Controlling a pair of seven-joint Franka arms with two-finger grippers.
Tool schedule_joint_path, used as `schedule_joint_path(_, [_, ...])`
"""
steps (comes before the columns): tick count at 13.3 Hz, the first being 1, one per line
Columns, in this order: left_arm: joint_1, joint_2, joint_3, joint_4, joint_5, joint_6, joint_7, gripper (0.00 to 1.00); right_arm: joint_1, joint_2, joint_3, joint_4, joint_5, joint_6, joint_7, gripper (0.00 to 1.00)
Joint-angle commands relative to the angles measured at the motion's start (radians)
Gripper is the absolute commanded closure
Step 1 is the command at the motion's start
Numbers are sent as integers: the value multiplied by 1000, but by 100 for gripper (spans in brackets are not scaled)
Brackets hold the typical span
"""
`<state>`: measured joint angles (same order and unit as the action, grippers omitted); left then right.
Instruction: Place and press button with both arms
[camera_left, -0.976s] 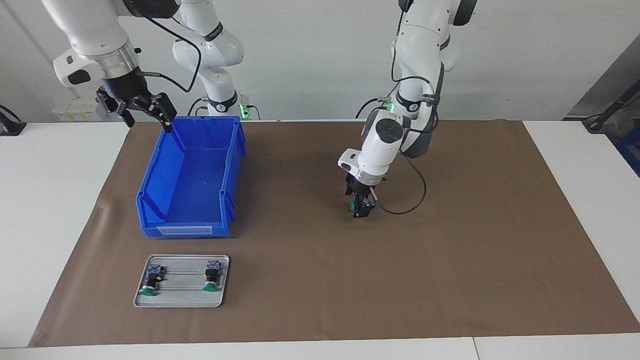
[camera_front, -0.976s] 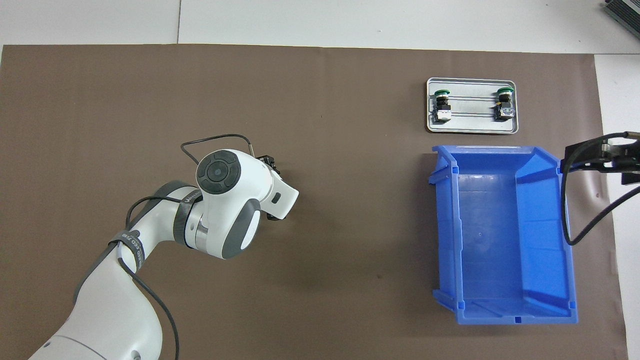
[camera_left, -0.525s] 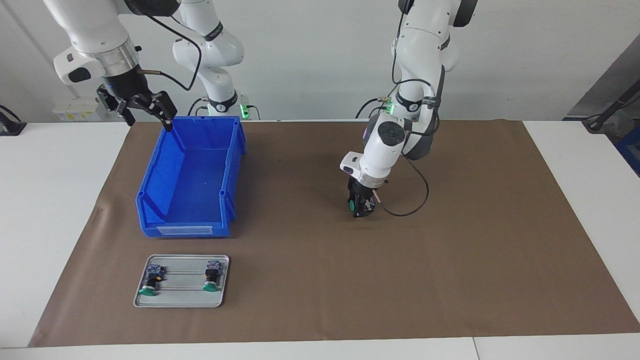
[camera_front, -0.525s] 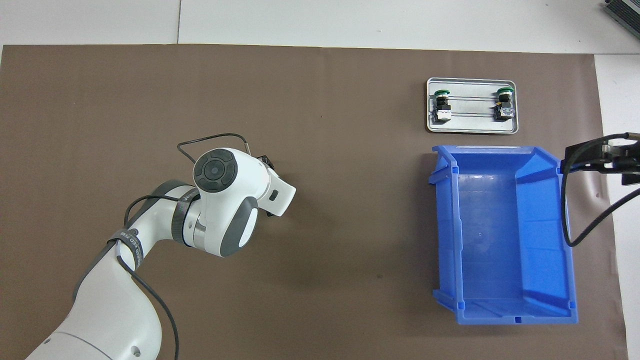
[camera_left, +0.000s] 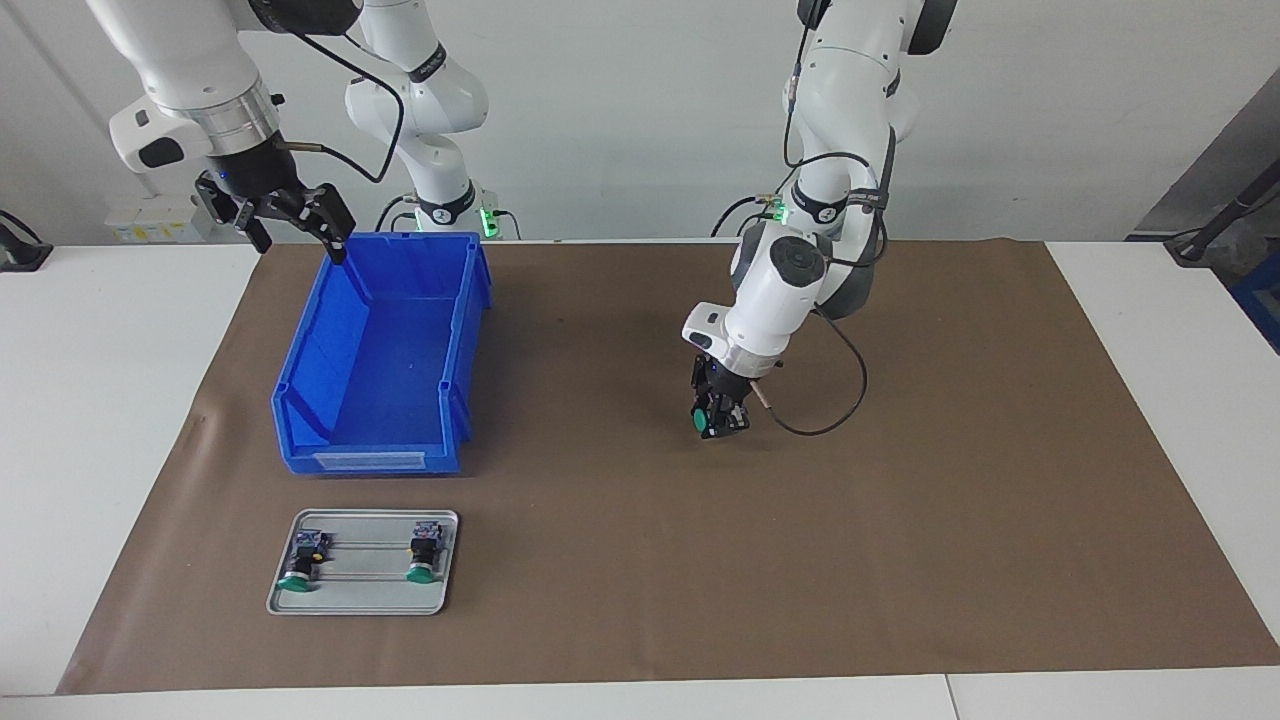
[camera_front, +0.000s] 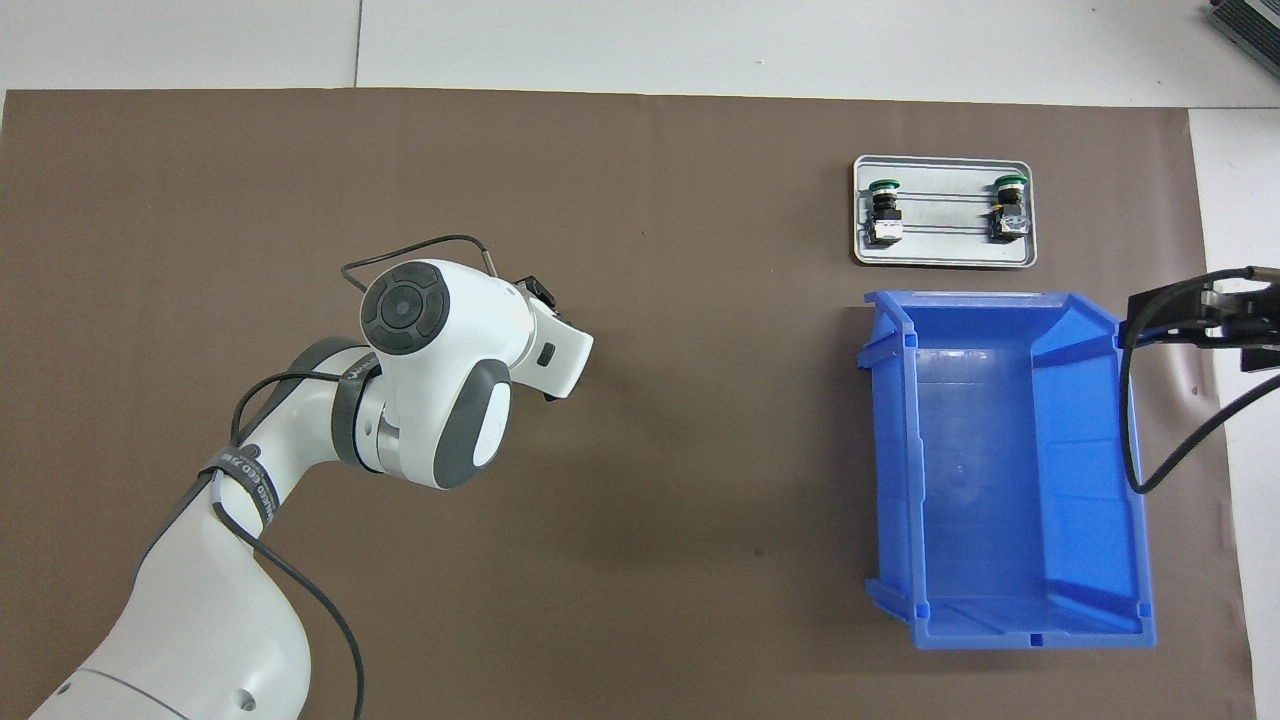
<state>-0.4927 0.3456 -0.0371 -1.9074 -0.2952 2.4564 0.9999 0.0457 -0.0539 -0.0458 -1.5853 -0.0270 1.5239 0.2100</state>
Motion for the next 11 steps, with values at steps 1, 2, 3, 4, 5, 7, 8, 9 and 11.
schedule_joint_path(1, [46, -16, -7, 16, -54, -33, 34, 100, -9, -27, 9, -35, 15, 13, -50, 0])
schedule_joint_path(2, [57, -25, -10, 13, -79, -40, 78, 100, -16, -24, 9, -29, 31, 1, -93, 0])
schedule_joint_path(3, [78, -28, -12, 11, -132, -54, 123, 100, -23, -15, 6, -16, 51, -19, -113, 0])
schedule_joint_path(4, [98, -31, -12, 10, -213, -78, 202, 100, -20, -8, 6, -9, 47, -25, -118, 0])
schedule_joint_path(5, [117, -42, -9, 5, -313, -108, 283, 100, -15, 14, 7, 7, 44, -33, -118, 0])
schedule_joint_path(7, [163, -59, -9, -30, -492, -120, 447, 100, -9, 43, 9, 33, 42, -22, -115, 0])
schedule_joint_path(8, [184, -66, -7, -47, -577, -119, 542, 100, -12, 40, 9, 27, 45, -13, -110, 0])
schedule_joint_path(9, [203, -75, -7, -74, -673, -116, 631, 100, -12, 35, 7, 19, 42, -13, -101, 0])
schedule_joint_path(11, [206, -109, -4, -145, -874, -109, 808, 100, -9, 29, 7, 7, 38, -11, -89, 0])
